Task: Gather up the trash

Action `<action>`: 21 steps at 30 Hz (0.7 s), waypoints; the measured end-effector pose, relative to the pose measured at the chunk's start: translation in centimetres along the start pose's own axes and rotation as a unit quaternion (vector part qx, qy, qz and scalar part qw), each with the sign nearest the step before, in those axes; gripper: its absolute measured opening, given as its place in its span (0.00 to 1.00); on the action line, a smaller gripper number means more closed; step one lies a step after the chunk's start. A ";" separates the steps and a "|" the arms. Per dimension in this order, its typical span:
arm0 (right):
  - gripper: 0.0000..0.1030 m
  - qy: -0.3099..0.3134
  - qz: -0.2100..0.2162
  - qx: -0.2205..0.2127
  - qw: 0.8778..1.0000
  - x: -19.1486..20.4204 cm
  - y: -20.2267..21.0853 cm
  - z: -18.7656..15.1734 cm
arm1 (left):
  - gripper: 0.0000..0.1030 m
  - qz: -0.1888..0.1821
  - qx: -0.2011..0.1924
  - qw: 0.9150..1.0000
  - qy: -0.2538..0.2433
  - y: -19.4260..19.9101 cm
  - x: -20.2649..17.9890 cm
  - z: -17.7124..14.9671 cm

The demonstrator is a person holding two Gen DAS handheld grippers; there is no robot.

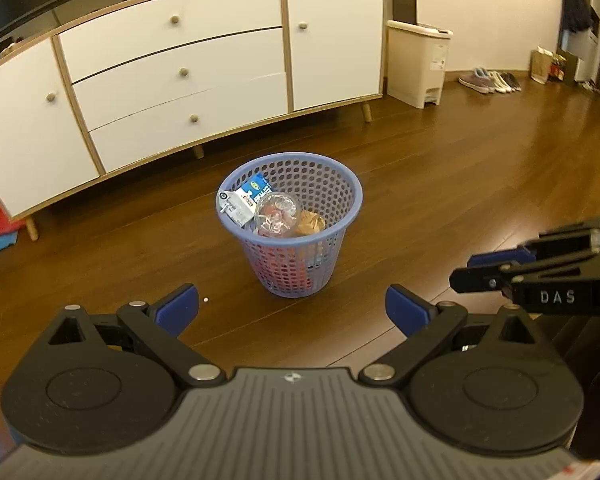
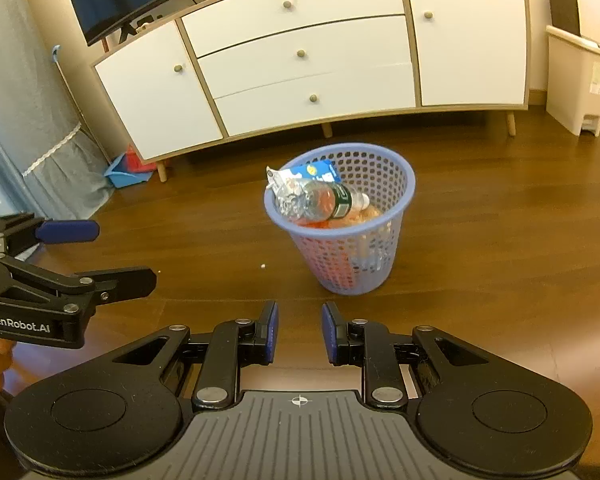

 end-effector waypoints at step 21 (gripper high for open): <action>0.20 -0.009 0.005 -0.008 1.000 0.4 1.6 -1.6 | 0.96 0.027 0.007 0.999 0.023 0.7 0.1 -1.4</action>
Point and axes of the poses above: each gripper's, at about its wrist camera, not at the fingertips, and y roughly against the way its jaws point, x to its left, z to its top, the point moved 7 cm from there along -y, roughly the way its jaws point, and after that the axes turned 4 degrees about y, right-handed, at the moved point
